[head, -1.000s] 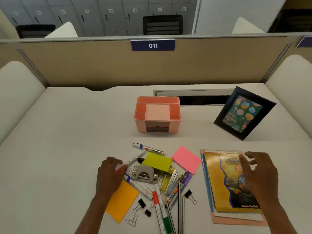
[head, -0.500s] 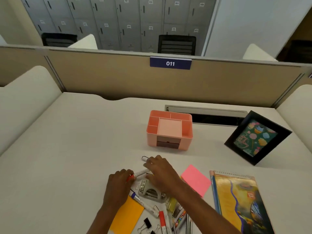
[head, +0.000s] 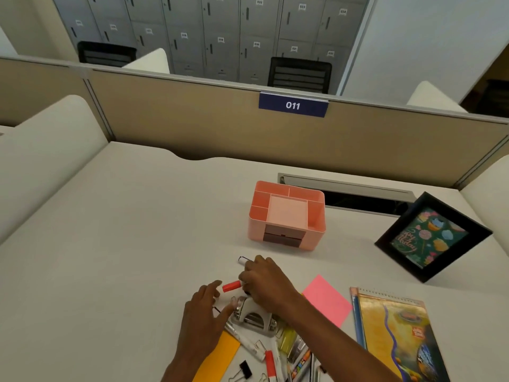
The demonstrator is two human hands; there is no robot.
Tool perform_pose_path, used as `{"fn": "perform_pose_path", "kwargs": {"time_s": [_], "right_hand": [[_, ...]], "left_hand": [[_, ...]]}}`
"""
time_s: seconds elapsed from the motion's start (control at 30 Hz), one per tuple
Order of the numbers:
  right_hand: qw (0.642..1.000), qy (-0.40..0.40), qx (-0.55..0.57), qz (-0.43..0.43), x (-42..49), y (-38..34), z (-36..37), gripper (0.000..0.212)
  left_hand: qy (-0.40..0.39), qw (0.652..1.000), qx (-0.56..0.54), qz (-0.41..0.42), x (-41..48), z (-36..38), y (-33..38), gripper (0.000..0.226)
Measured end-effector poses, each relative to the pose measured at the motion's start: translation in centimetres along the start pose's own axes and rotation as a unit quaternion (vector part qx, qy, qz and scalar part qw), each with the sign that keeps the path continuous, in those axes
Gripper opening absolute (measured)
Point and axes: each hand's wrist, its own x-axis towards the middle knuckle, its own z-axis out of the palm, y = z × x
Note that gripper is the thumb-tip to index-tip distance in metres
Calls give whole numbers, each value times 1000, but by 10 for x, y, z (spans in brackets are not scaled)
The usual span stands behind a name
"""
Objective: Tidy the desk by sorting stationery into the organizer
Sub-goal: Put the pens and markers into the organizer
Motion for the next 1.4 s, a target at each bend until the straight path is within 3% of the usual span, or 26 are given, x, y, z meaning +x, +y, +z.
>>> {"fn": "perform_pose_path", "kwargs": {"time_s": [0.13,0.27,0.47,0.57,0.67,0.77,0.87,1.07,1.23,1.4], "right_hand": [[1000,3,-5,10,-1,1,-9,5],[998,60,4,30,-1,11,-16,17],[998,47,32,42,-4,24,-35,26],[989,107,98,41,0,24,-57,20],[951,211,207,90,17,39,-89,22],[917,270,252,150,44,62,-123,51],[915,257,252,180,73,83,-133,64],[920,270,222,177,117,100,-109,39],[939,247,170,167,129,109,-82,24],[961,168,142,170,129,113,-64,26]], "left_hand": [[-6,1000,12,20,-3,-1,-10,46],[-28,997,22,62,-2,-7,-17,36],[-94,989,53,101,1,-11,-38,29],[-107,988,45,101,3,-13,-40,30],[-115,988,30,99,3,-14,-41,27],[-128,987,29,96,3,-13,-45,16],[-146,983,38,107,6,-13,-46,13],[-184,972,27,146,20,-23,-39,32],[-213,972,14,98,21,-31,-40,53],[-204,967,-150,38,26,-48,-21,27]]}}
